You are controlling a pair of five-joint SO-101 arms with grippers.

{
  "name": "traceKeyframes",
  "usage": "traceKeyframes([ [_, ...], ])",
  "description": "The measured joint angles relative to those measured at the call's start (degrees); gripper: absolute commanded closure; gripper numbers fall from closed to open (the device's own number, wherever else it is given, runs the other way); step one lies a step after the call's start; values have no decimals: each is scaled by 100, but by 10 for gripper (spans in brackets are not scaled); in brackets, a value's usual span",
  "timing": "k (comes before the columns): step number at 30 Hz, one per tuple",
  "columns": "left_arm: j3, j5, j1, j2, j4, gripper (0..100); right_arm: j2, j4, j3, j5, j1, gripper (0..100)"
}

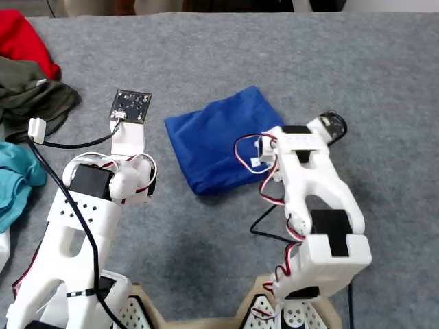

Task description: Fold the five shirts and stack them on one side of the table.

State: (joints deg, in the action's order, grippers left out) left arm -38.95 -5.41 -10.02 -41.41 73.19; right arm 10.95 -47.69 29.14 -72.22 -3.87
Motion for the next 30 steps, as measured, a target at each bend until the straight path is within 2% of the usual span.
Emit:
traceKeyframes([
  [9,0,0,0,0,0,981,0,-343,-132,26,18,992],
  [19,0,0,0,0,0,981,-35,-1266,-800,281,62,993],
  [25,0,0,0,0,0,981,-879,-1319,-888,782,677,993],
  [30,0,0,0,0,0,981,-1187,-1319,-888,1389,1767,993],
])
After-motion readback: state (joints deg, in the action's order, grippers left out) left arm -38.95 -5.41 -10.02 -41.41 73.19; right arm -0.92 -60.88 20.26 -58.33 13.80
